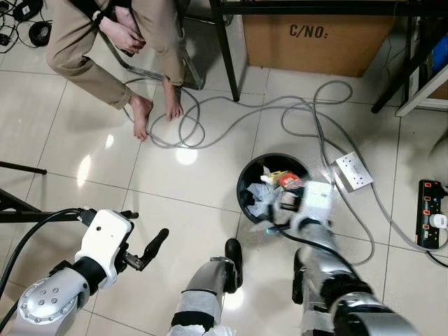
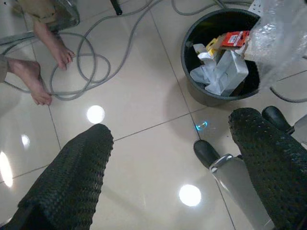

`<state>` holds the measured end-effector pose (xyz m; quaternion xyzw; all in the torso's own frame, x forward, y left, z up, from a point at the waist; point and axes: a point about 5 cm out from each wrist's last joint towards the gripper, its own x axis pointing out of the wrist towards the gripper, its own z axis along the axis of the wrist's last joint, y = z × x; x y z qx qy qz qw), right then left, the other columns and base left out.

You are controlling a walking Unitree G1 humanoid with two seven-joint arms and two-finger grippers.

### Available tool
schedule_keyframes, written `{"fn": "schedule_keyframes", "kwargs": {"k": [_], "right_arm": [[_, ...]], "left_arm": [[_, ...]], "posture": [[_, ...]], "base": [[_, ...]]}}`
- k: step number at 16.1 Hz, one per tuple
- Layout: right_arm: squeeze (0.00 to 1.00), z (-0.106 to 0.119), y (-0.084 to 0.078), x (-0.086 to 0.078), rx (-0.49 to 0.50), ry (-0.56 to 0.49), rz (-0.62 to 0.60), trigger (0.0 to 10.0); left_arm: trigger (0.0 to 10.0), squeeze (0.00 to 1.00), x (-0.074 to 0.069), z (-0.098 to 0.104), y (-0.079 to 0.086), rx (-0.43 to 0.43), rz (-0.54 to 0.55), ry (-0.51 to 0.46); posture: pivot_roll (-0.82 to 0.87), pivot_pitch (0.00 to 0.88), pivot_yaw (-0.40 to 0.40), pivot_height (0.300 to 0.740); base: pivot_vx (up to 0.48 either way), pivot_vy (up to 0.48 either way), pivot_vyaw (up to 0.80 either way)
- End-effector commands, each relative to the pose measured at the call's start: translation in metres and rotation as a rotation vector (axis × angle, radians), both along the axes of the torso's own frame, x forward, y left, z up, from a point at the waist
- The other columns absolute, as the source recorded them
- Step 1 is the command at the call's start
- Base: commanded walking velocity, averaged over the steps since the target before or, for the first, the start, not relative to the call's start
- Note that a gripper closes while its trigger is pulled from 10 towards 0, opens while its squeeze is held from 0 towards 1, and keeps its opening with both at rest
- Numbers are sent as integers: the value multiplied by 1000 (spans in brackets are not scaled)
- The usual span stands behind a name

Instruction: Picking trash to rubbish bin

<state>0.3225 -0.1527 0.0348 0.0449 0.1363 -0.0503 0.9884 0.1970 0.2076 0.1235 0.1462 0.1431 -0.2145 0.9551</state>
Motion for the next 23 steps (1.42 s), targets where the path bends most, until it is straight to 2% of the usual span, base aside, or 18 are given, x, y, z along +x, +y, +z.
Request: {"fn": "schedule_keyframes", "kwargs": {"k": [1, 10, 17, 21, 23], "right_arm": [[0, -16, 8, -12, 6, 59, 15, 0], [0, 5, -3, 7, -54, 7, 22, 0], [0, 39, -3, 33, -77, -82, 47, 0], [0, 49, 7, 40, -69, -114, 84, 0], [0, 48, 26, 38, -29, -122, 138, 0]], "left_arm": [[10000, 0, -6, -7, 3, 0, 9, 47], [10000, 0, -9, -6, 9, 20, 14, 49], [10000, 0, -20, -4, 16, 41, 45, 56], [10000, 0, -22, -4, 15, 40, 45, 62], [10000, 0, -25, -4, 16, 44, 51, 67]], "posture": [[297, 549, 274, 740], [321, 541, 280, 740], [363, 553, 272, 740], [365, 564, 267, 740], [374, 567, 266, 740]], "base": [[0, 0, 0], [0, 0, 0], [0, 0, 0], [0, 0, 0], [0, 0, 0]]}}
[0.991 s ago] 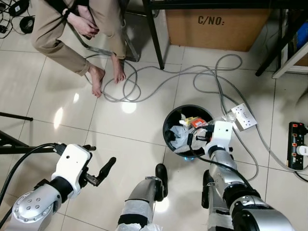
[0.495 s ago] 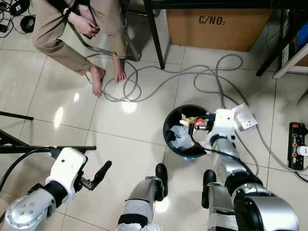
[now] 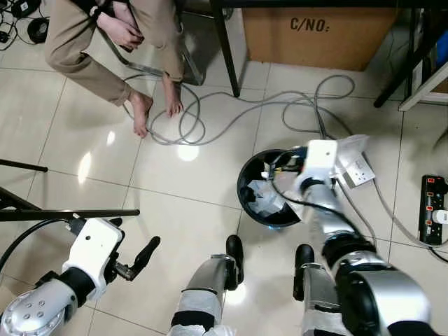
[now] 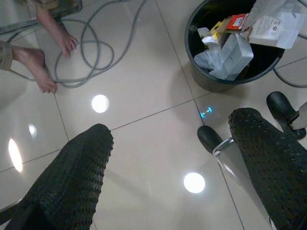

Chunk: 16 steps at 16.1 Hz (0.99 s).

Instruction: Picking trash to rubbish bin

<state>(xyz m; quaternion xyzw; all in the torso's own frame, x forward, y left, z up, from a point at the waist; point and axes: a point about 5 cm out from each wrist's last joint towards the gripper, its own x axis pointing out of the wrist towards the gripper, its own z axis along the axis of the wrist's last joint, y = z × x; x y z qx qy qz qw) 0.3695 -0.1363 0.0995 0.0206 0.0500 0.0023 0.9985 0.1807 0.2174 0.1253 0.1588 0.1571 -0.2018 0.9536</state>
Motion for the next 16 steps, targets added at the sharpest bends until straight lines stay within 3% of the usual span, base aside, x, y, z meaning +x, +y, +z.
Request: {"fn": "schedule_keyframes", "kwargs": {"k": [1, 4, 11, 12, 13, 15, 16], "right_arm": [[0, -17, 15, -9, 18, 54, 49, 0], [0, -12, 37, -10, 71, 23, 130, 0], [0, -22, 39, -15, 111, 55, 154, 0], [0, -23, 41, -17, 117, 58, 166, 3412], [0, -24, 44, -18, 113, 59, 172, 10000], [0, -26, 48, -20, 113, 63, 183, 10000], [514, -28, 50, -22, 119, 69, 191, 10000]], "left_arm": [[10000, 0, -9, -6, 7, 10, 28, 49], [10000, 0, -11, -5, 8, 14, 32, 52], [10000, 0, -19, -1, 13, 33, 41, 66], [10000, 0, -20, 1, 15, 40, 45, 67], [10000, 0, -23, 3, 18, 47, 49, 69], [10000, 0, -27, 5, 21, 59, 54, 76], [10000, 0, -30, 5, 21, 62, 54, 83]], "posture": [[374, 567, 266, 740], [385, 572, 266, 740], [427, 593, 276, 740], [442, 599, 282, 740], [456, 606, 288, 740], [468, 619, 294, 740], [472, 622, 298, 740]], "base": [[0, 0, 0], [0, 0, 0], [0, 0, 0], [0, 0, 0], [0, 0, 0], [0, 0, 0], [0, 0, 0]]}}
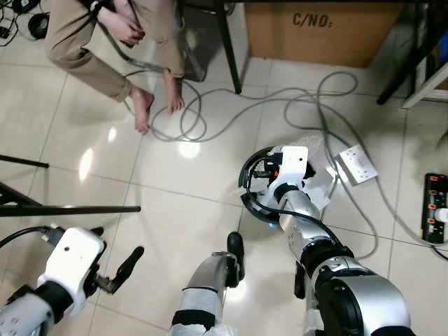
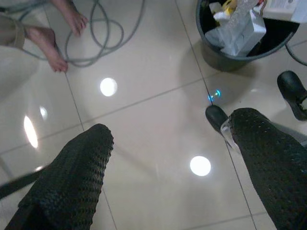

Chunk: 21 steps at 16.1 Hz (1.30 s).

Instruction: Picking trash to rubbish bin

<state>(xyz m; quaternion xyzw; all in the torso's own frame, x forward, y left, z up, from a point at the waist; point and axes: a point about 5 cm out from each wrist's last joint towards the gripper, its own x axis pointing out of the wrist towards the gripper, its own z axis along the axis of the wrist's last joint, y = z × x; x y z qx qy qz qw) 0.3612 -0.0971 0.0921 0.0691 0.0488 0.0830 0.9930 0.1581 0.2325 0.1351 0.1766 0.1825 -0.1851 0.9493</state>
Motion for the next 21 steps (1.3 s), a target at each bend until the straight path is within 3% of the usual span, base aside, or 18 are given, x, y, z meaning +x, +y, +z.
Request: {"fn": "schedule_keyframes", "kwargs": {"k": [1, 3, 5, 10, 21], "right_arm": [[882, -22, 11, -14, 13, 75, 41, 10000], [882, -28, 11, -19, 6, 84, 42, 10000], [1000, -34, 10, -24, 16, 92, 47, 10000], [1000, -43, 4, -31, 22, 102, 36, 10000], [1000, -41, 0, -28, 4, 104, 4, 10000]], "left_arm": [[10000, 0, -9, -4, 7, 12, 22, 50], [10000, 0, -12, -3, 7, 13, 23, 59], [10000, 0, -12, -3, 7, 11, 18, 66], [10000, 0, -11, -3, 7, 10, 14, 70], [10000, 0, -11, -8, 8, 8, 14, 77]], "posture": [[478, 630, 301, 740], [475, 632, 302, 740], [470, 637, 306, 740], [465, 638, 305, 740], [456, 625, 301, 740]], "base": [[0, 0, 0], [0, 0, 0], [0, 0, 0], [0, 0, 0], [0, 0, 0]]}}
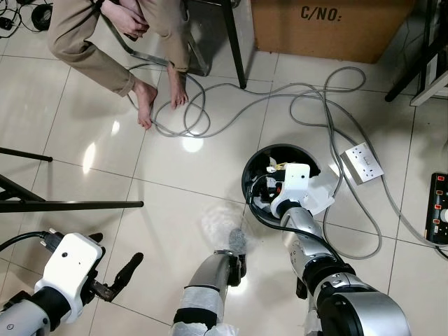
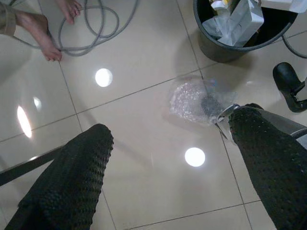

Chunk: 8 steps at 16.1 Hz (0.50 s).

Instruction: Picking trash to rubbish bin

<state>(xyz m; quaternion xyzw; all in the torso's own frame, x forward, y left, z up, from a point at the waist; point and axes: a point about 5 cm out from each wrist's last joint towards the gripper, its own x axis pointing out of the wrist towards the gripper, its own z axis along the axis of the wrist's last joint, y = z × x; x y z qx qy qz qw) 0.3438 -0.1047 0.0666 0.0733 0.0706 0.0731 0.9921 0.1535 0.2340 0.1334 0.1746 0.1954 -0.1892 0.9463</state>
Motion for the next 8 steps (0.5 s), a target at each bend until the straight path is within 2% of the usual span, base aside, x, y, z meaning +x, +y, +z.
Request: {"fn": "schedule_keyframes", "kwargs": {"k": [1, 5, 8], "right_arm": [[1000, -16, 5, -11, -6, 59, 14, 10000], [1000, -17, -2, -12, -25, 49, 8, 10000], [1000, -18, -13, -12, -49, 44, -8, 10000]], "left_arm": [[10000, 0, -5, -8, 6, 6, 15, 50], [10000, 0, 1, -15, 1, -11, 6, 42], [10000, 0, 11, -21, -7, -34, -3, 24]], "posture": [[448, 617, 299, 740], [407, 586, 278, 740], [357, 543, 248, 740]], "base": [[0, 0, 0], [0, 0, 0], [0, 0, 0]]}}
